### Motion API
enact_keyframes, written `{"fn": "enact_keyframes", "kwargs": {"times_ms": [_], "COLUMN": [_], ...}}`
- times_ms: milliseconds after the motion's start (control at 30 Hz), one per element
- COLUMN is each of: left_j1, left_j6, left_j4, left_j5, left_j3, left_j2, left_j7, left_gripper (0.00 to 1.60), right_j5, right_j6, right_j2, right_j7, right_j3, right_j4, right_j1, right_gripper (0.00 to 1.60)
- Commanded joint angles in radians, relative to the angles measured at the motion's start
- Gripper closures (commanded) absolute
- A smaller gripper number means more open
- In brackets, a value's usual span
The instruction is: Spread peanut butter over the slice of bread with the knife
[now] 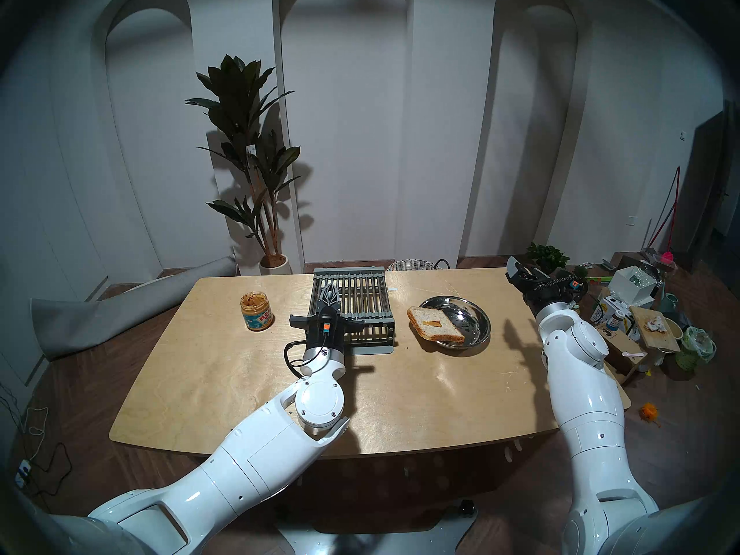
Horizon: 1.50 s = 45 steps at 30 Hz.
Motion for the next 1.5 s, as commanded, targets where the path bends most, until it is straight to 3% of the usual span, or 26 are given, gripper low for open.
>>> {"fn": "enact_keyframes", "kwargs": {"times_ms": [0, 200, 1133, 1167, 1200, 1267, 1367, 1433, 1467], "left_j1": [-0.031, -0.031, -0.051, -0.050, -0.049, -0.049, -0.046, -0.046, -0.046], "left_j6": [0.002, 0.031, -0.004, -0.003, -0.002, 0.004, 0.008, 0.010, 0.011], "left_j4": [-0.017, -0.018, 0.128, 0.127, 0.126, 0.126, 0.121, 0.117, 0.114], "left_j5": [0.008, 0.008, -0.004, -0.007, -0.006, 0.001, 0.005, 0.008, 0.009], "left_j3": [0.002, 0.008, 0.004, 0.002, 0.002, 0.003, 0.002, 0.002, 0.002], "left_j2": [-0.029, -0.037, -0.109, -0.111, -0.112, -0.114, -0.113, -0.111, -0.111], "left_j7": [0.003, 0.003, 0.023, 0.023, 0.025, 0.033, 0.041, 0.045, 0.047], "left_gripper": [1.60, 1.60, 1.60, 1.49, 1.23, 0.97, 0.97, 0.85, 0.68], "right_j5": [0.001, 0.008, 0.022, 0.022, 0.023, 0.024, 0.025, 0.026, 0.027], "right_j6": [-0.019, -0.016, 0.021, 0.023, 0.024, 0.029, 0.035, 0.039, 0.041], "right_j2": [0.006, 0.007, 0.009, 0.009, 0.009, 0.009, 0.008, 0.008, 0.007], "right_j7": [0.013, 0.019, -0.023, -0.025, -0.027, -0.032, -0.035, -0.038, -0.039], "right_j3": [0.004, 0.011, 0.034, 0.034, 0.034, 0.033, 0.031, 0.030, 0.029], "right_j4": [-0.014, -0.021, -0.124, -0.127, -0.129, -0.136, -0.148, -0.154, -0.157], "right_j1": [0.009, 0.002, -0.049, -0.050, -0.050, -0.052, -0.056, -0.057, -0.058], "right_gripper": [0.00, 0.00, 0.00, 0.00, 0.00, 0.00, 0.00, 0.00, 0.00]}}
